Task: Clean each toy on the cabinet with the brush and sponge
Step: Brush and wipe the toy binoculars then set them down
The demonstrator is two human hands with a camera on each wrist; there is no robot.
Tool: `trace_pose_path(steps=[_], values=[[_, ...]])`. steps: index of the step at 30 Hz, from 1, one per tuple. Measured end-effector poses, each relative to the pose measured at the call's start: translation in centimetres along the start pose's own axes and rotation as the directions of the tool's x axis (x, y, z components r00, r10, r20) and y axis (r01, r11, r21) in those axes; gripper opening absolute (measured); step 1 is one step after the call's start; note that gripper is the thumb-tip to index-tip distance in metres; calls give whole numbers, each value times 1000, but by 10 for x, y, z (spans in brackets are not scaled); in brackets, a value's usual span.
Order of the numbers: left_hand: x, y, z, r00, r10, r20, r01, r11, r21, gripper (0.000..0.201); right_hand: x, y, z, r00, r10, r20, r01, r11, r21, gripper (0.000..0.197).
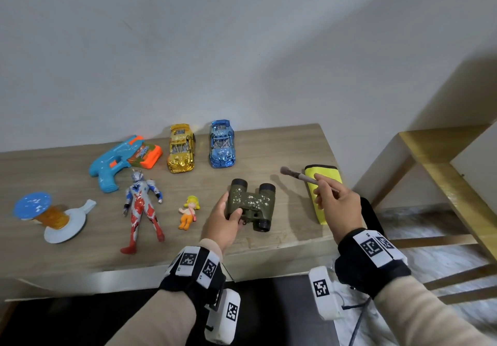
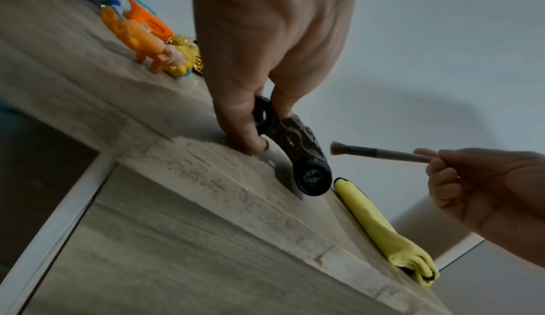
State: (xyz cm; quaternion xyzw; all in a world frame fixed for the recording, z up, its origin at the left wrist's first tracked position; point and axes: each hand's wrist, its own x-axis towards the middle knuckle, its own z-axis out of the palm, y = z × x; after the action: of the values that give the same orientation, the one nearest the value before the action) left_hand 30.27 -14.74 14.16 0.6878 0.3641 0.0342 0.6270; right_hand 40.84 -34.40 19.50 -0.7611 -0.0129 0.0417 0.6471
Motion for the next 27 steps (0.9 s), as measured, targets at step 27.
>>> trace_pose_path(steps=[27], values=[[-181, -31, -173, 887, 446, -122, -462, 863, -205, 69, -245, -100, 39, 890, -447, 92, 424, 883, 200, 29]])
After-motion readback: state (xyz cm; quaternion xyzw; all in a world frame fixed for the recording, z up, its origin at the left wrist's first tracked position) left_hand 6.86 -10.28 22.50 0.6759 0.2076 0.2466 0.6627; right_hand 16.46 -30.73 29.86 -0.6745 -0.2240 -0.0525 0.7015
